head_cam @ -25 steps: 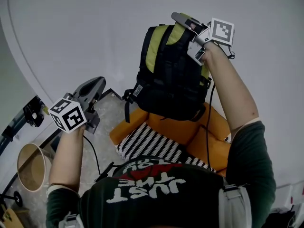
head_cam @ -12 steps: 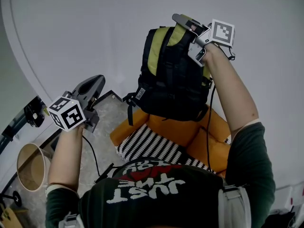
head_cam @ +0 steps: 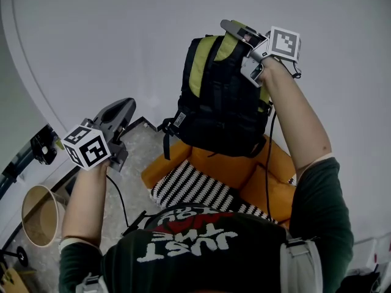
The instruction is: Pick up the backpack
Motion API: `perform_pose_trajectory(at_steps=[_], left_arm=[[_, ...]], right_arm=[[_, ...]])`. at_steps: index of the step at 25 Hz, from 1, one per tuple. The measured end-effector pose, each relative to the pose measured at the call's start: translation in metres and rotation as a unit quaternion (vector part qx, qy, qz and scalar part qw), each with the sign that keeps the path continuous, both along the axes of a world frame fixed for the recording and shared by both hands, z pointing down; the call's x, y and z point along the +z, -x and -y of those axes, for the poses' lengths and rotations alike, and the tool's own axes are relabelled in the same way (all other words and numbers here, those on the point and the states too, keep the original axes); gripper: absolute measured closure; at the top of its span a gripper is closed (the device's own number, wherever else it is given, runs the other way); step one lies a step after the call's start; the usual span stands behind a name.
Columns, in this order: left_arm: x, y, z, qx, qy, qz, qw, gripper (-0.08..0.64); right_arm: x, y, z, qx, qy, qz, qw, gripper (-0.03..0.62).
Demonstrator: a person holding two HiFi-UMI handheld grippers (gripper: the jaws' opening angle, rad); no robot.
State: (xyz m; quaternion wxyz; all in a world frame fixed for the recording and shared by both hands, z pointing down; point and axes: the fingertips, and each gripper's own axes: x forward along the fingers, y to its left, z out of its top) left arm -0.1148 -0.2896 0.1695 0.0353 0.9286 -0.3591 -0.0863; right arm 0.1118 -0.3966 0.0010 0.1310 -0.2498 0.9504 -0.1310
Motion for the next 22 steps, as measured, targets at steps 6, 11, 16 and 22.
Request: perform_pose_trajectory(at_steps=[6, 11, 16, 22], left_arm=[[0.0016, -0.0006, 0.0042, -0.001, -0.001, 0.000, 1.0000, 0.545], [0.0013, -0.0005, 0.0052, -0.001, 0.001, -0.003, 1.0000, 0.545], [-0.0004, -0.0013, 0.0053, 0.002, -0.002, -0.003, 1.0000, 0.545], [-0.0010, -0.0015, 0.0054, 0.001, -0.003, -0.002, 1.0000, 0.545]], right_arm=[[0.0015, -0.0008, 0.0023, -0.002, -0.001, -0.001, 1.000, 0.548], [0.0009, -0.0004, 0.0015, -0.003, -0.003, -0.004, 1.000, 0.548], [0.0008, 0.0008, 0.0011, -0.004, -0.003, -0.009, 1.000, 0.548], [0.0016, 0.0010, 0.0008, -0.005, -0.005, -0.012, 1.000, 0.548]])
